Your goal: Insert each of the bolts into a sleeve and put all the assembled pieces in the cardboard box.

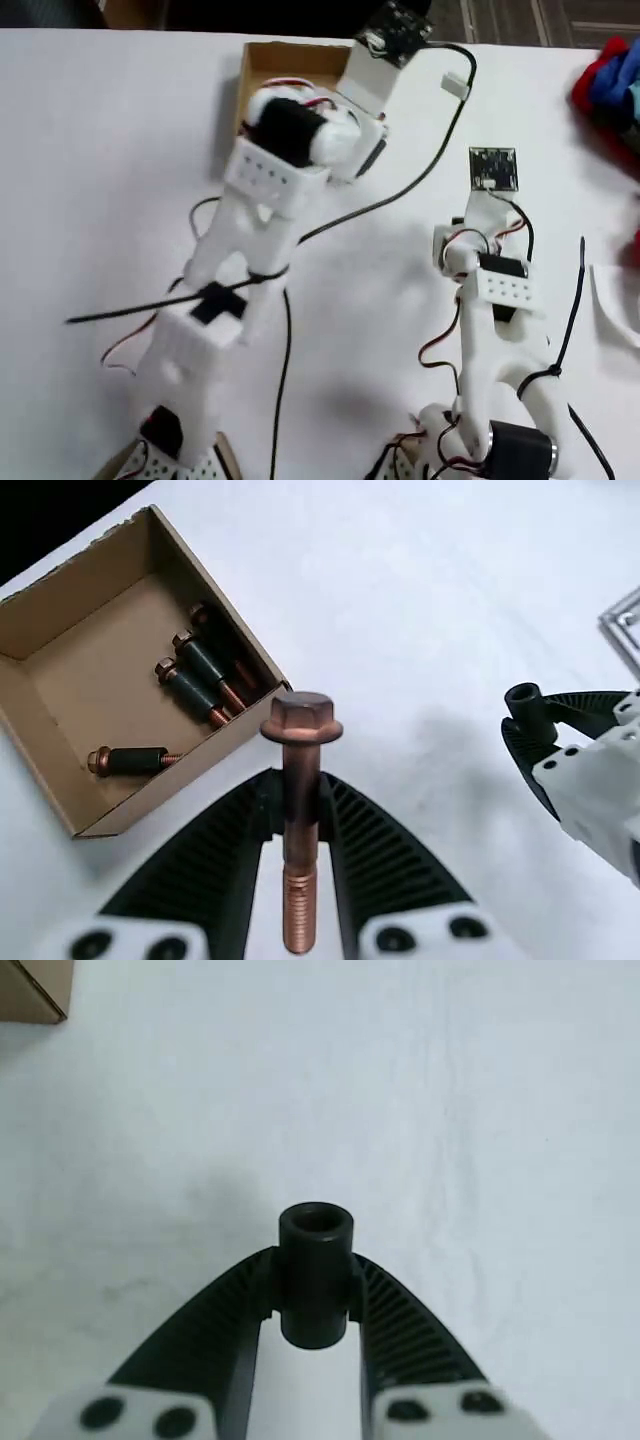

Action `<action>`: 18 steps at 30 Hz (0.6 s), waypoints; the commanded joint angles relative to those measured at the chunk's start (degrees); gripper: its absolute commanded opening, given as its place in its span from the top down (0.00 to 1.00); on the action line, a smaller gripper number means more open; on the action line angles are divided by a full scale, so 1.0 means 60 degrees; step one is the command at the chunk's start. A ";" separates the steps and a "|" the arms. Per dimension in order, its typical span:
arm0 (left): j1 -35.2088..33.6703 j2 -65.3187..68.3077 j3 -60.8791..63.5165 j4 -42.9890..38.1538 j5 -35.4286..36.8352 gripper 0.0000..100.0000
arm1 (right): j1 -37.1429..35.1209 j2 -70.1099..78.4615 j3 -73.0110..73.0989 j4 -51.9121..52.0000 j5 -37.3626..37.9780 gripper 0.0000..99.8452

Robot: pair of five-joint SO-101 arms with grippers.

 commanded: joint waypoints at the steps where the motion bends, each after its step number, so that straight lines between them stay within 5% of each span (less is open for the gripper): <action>1: 0.0088 -0.2154 0.1326 0.0147 0.0352 0.98 | -0.0168 -0.0476 -0.0234 -0.0168 -0.0044 0.98; 11: 0.0000 -0.5597 0.6410 -0.2007 0.0337 0.98 | -0.0916 -0.0447 -0.0044 -0.0520 -0.0029 0.98; 18: -0.0469 -0.9128 1.3399 -0.6579 -0.0586 0.98 | -0.1839 -0.0462 0.1187 -0.2571 -0.0029 0.98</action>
